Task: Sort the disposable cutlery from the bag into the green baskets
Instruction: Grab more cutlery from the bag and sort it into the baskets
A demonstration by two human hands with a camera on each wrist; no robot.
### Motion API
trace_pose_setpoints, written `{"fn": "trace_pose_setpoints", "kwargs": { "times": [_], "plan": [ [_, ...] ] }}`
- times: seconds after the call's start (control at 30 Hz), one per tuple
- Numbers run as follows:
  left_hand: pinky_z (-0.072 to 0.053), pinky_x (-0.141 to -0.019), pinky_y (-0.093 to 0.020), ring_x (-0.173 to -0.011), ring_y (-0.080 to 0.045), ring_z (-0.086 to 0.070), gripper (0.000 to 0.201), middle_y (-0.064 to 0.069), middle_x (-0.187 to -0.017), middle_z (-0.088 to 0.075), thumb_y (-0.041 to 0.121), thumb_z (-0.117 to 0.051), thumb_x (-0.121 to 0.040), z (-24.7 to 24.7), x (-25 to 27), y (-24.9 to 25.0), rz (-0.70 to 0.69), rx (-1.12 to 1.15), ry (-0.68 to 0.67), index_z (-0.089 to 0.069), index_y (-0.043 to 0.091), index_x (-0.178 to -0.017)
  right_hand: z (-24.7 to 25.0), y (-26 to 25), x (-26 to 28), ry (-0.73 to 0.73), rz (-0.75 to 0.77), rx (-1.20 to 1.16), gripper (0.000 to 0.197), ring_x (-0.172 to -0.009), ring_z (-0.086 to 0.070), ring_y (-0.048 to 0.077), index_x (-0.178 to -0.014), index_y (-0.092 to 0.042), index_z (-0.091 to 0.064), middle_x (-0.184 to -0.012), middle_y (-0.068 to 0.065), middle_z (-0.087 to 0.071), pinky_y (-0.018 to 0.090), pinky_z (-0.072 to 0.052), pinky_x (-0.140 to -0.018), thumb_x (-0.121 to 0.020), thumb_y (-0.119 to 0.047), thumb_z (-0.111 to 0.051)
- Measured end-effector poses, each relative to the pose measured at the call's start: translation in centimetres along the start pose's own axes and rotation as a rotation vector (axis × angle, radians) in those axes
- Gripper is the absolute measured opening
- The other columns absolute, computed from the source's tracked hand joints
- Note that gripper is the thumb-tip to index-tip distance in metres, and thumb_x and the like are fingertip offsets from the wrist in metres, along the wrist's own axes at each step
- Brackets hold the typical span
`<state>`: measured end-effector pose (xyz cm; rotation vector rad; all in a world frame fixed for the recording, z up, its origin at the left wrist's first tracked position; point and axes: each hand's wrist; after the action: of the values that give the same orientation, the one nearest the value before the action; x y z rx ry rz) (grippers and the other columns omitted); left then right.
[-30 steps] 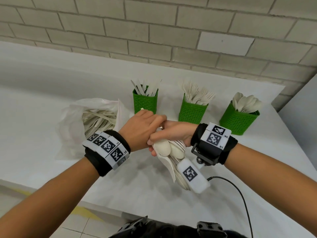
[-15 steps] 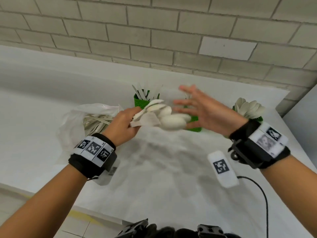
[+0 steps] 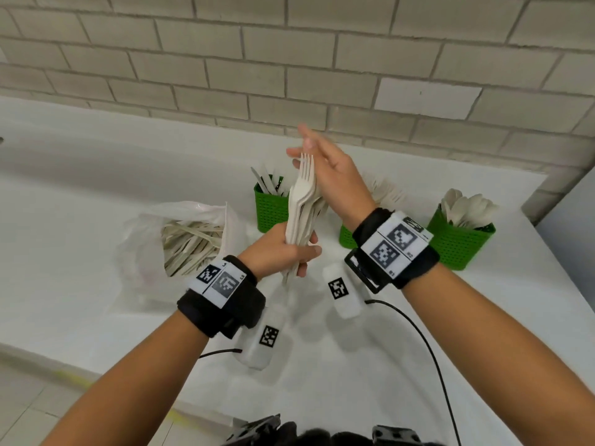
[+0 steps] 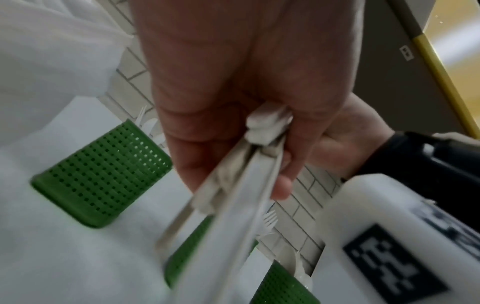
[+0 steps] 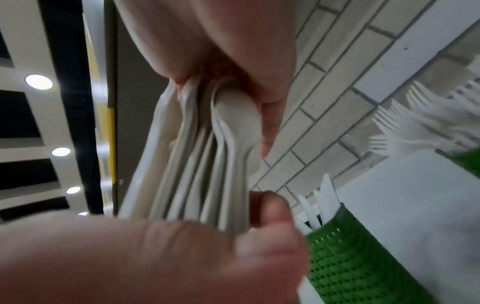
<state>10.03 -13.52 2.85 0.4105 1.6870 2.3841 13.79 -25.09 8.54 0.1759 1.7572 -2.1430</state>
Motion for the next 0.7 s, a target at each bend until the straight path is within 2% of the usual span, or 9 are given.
{"fn": "trace_pose_setpoints", "kwargs": {
  "times": [0.07, 0.13, 0.2, 0.3, 0.4, 0.47, 0.53, 0.6, 0.7],
  "plan": [
    [-0.042, -0.053, -0.022, -0.045, -0.012, -0.053, 0.011, -0.002, -0.058, -0.048, 0.004, -0.059, -0.086, -0.3, -0.1, 0.3, 0.028, 0.045, 0.005, -0.052, 0.01, -0.081, 0.1, 0.1, -0.1, 0.046, 0.015, -0.131, 0.043, -0.123, -0.052, 0.014, -0.142, -0.028, -0.036, -0.122, -0.004, -0.059, 0.032, -0.036, -0.108, -0.1, -0.038, -0.034],
    [-0.046, -0.058, -0.027, -0.044, -0.013, -0.053, 0.014, -0.004, -0.057, -0.046, -0.001, -0.058, -0.085, -0.4, -0.3, 0.4, 0.046, 0.096, 0.006, -0.052, 0.009, -0.078, -0.1, 0.0, 0.0, 0.043, 0.053, -0.139, 0.039, -0.119, -0.054, 0.014, -0.134, -0.026, -0.049, -0.123, -0.002, -0.06, 0.03, -0.039, -0.105, -0.097, -0.037, -0.043],
    [-0.044, -0.052, -0.026, -0.042, -0.015, -0.05, 0.016, -0.006, -0.056, -0.044, -0.003, -0.059, -0.084, -0.6, -0.3, 0.5, 0.051, 0.17, -0.001, -0.051, 0.008, -0.076, -0.3, 0.3, 0.1, 0.025, 0.078, -0.016, 0.026, -0.103, -0.062, 0.013, -0.112, -0.016, -0.067, -0.104, -0.002, -0.068, 0.031, -0.047, -0.096, -0.092, -0.028, -0.057],
    [-0.038, -0.044, -0.023, -0.039, -0.016, -0.042, 0.018, -0.005, -0.053, -0.041, -0.003, -0.06, -0.084, -0.7, -0.2, 0.5, 0.086, 0.389, -0.049, -0.048, 0.008, -0.074, 0.1, 1.5, -0.3, 0.002, -0.026, 0.051, 0.019, -0.086, -0.065, 0.014, -0.096, -0.006, -0.073, -0.09, 0.004, -0.071, 0.033, -0.05, -0.086, -0.088, -0.021, -0.063],
    [-0.036, -0.042, -0.021, -0.038, -0.013, -0.04, 0.019, -0.002, -0.055, -0.042, 0.001, -0.06, -0.081, -0.9, -0.2, 0.7, 0.143, 0.544, -0.086, -0.046, 0.011, -0.073, 0.4, 2.4, -0.2, -0.072, -0.081, 0.137, 0.025, -0.098, -0.059, 0.015, -0.107, -0.007, -0.07, -0.108, 0.01, -0.065, 0.033, -0.045, -0.092, -0.09, -0.023, -0.06],
    [-0.032, -0.04, -0.018, -0.037, -0.01, -0.035, 0.022, -0.001, -0.054, -0.039, -0.004, -0.053, -0.086, -1.0, -0.6, 0.8, 0.161, 0.571, 0.01, -0.043, 0.012, -0.073, 0.1, 3.0, 0.0, -0.074, -0.083, 0.216, 0.04, -0.115, -0.049, 0.015, -0.128, -0.018, -0.055, -0.124, 0.008, -0.05, 0.023, -0.037, -0.099, -0.09, -0.03, -0.059],
    [-0.028, -0.04, -0.018, -0.038, -0.009, -0.031, 0.021, -0.001, -0.053, -0.035, -0.006, -0.048, -0.087, -1.0, -1.0, 0.8, 0.146, 0.564, 0.128, -0.044, 0.011, -0.075, -0.6, 3.4, 0.3, -0.049, -0.155, 0.183, 0.065, -0.119, -0.046, 0.017, -0.14, -0.024, -0.037, -0.13, 0.008, -0.04, 0.028, -0.039, -0.103, -0.084, -0.039, -0.066],
    [-0.03, -0.041, -0.019, -0.039, -0.009, -0.033, 0.016, -0.001, -0.055, -0.036, -0.006, -0.047, -0.087, -0.8, -1.2, 0.7, 0.119, 0.531, 0.178, -0.05, 0.008, -0.08, -1.1, 3.8, 0.6, -0.029, -0.23, 0.139, 0.076, -0.115, -0.052, 0.021, -0.138, -0.02, -0.035, -0.128, 0.008, -0.044, 0.037, -0.046, -0.099, -0.076, -0.041, -0.074],
    [-0.043, -0.044, -0.02, -0.044, -0.01, -0.047, 0.016, -0.001, -0.061, -0.052, -0.005, -0.053, -0.087, -0.5, -1.3, 0.4, 0.054, 0.489, 0.171, -0.058, 0.01, -0.091, -1.5, 4.0, 0.7, 0.082, -0.229, 0.098, 0.054, -0.094, -0.058, 0.018, -0.11, -0.016, -0.046, -0.099, 0.0, -0.052, 0.032, -0.051, -0.084, -0.072, -0.034, -0.079]
  ]
}}
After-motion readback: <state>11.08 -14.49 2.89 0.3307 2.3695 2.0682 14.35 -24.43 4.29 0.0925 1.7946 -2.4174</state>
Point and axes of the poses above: each hand's wrist, its own x-axis away from the middle knuckle, its own z-axis out of the back of the hand, y = z × x
